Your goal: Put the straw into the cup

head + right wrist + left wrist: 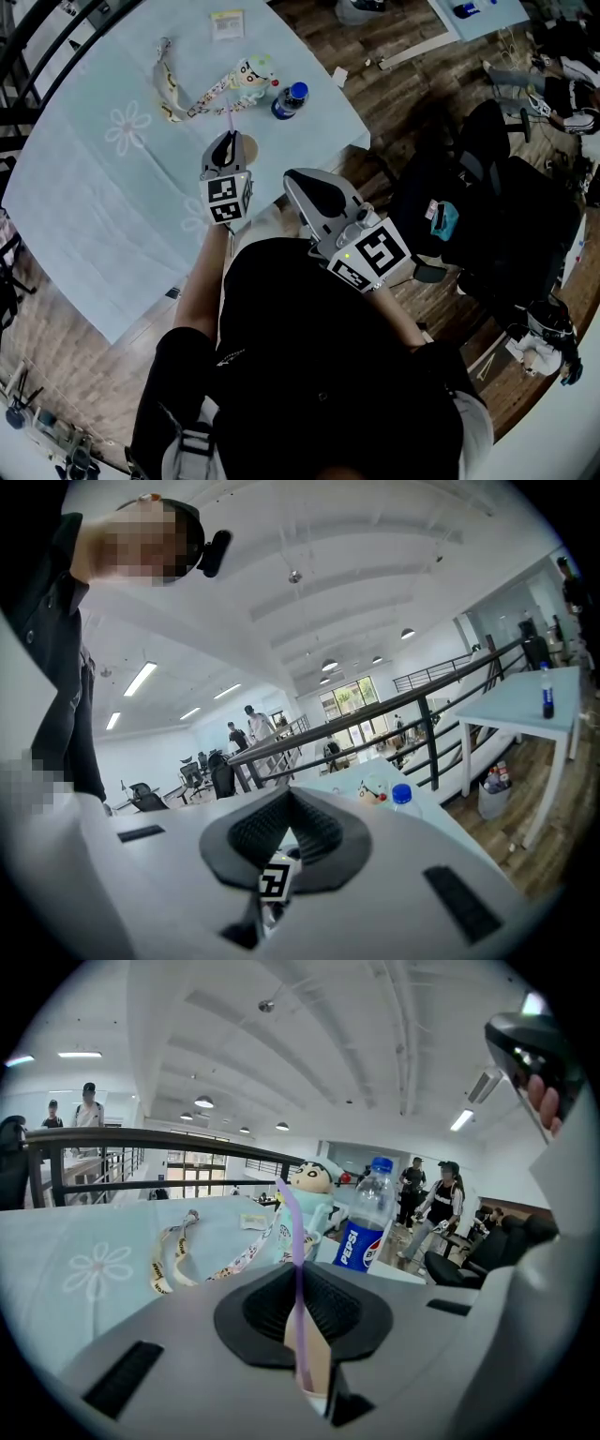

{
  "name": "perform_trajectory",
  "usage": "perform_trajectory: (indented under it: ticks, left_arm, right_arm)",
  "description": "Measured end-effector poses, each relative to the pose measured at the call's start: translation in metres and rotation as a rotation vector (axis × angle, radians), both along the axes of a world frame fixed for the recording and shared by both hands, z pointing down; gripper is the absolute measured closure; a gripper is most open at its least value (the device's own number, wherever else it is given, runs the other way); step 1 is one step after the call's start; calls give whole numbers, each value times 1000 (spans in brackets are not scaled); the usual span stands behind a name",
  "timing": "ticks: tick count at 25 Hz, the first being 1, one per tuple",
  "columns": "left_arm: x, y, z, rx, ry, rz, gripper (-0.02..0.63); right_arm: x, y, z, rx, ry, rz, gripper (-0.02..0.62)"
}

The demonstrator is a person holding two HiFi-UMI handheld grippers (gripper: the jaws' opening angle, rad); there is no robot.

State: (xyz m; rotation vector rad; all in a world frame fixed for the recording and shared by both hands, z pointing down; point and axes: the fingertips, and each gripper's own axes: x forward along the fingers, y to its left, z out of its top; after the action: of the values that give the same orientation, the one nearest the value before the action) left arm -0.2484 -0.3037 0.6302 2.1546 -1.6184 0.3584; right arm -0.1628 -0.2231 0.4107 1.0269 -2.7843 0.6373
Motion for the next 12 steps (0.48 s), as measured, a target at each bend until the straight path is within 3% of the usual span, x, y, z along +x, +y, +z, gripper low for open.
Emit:
perform_trajectory:
  ticks: [12]
  left_arm:
    - [0,-1,8,-14,-65,-17,528]
  right_arm:
    - [6,2,1,0,-8,11,586]
